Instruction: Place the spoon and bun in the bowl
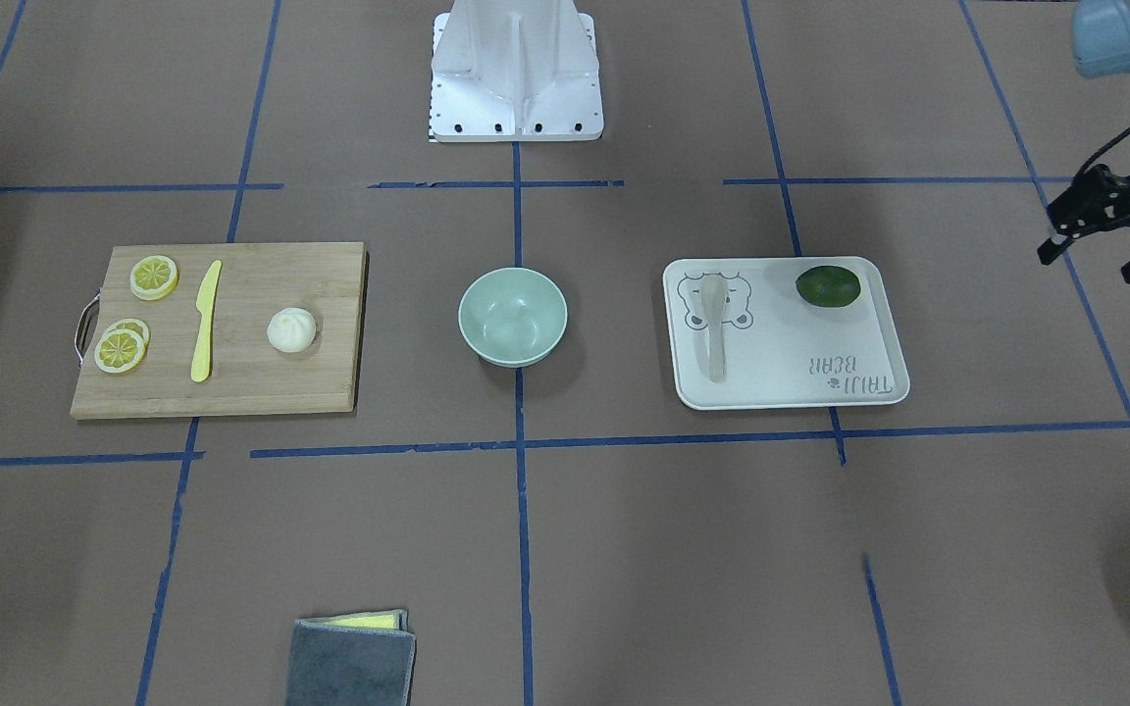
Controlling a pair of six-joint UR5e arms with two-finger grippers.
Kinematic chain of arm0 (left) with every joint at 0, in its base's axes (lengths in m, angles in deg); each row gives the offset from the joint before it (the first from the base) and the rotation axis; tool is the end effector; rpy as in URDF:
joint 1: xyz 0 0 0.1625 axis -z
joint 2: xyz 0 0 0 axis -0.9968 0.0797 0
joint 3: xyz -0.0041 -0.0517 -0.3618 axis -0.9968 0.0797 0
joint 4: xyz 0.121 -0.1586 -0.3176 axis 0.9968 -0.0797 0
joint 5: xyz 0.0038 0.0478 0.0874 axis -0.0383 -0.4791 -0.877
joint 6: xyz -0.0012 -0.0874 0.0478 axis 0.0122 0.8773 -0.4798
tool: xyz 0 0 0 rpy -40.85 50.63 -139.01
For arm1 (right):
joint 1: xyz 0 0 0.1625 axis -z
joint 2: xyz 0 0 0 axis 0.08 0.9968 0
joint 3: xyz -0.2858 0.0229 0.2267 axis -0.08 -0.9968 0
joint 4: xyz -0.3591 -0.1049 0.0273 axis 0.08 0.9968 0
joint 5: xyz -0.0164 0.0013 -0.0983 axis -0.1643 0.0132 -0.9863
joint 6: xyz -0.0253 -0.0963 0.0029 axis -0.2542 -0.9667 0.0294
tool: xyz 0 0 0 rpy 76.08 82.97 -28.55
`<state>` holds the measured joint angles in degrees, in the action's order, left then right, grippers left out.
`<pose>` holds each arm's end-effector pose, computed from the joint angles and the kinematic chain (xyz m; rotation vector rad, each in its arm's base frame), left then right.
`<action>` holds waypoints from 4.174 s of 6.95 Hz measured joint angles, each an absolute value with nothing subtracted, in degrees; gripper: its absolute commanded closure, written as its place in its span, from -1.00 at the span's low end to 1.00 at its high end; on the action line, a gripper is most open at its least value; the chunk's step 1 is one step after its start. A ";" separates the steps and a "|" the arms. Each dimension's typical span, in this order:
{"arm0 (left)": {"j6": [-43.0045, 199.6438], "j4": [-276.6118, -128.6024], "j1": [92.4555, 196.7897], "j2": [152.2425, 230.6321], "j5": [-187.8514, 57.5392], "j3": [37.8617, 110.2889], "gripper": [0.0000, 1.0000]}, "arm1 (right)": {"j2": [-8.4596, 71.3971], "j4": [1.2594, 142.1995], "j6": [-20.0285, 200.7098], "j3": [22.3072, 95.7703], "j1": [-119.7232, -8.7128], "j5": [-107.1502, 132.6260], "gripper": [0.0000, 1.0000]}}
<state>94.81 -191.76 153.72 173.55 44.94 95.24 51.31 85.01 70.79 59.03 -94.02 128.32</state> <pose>0.1063 -0.4483 0.3806 0.2746 0.9139 0.0955 0.0541 -0.4561 0.5683 0.0711 -0.8470 -0.0831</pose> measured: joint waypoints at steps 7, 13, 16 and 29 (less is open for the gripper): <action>126.93 -199.50 121.84 188.28 18.20 87.12 -0.85 | 51.63 74.44 84.15 59.23 -92.71 128.49 -1.00; 127.61 -199.69 117.02 190.71 15.34 80.96 -0.25 | 52.00 74.17 84.30 59.33 -92.65 128.58 -1.00; 127.00 -199.57 116.99 190.55 15.43 80.98 0.71 | 51.93 74.17 84.30 59.35 -92.65 128.51 -1.00; 134.10 -189.03 119.51 203.02 15.95 84.82 1.00 | 47.68 74.17 114.15 72.83 -72.29 122.40 -1.00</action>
<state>134.10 -189.03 119.51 203.02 15.95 84.82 47.68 74.17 114.15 72.83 -72.29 122.40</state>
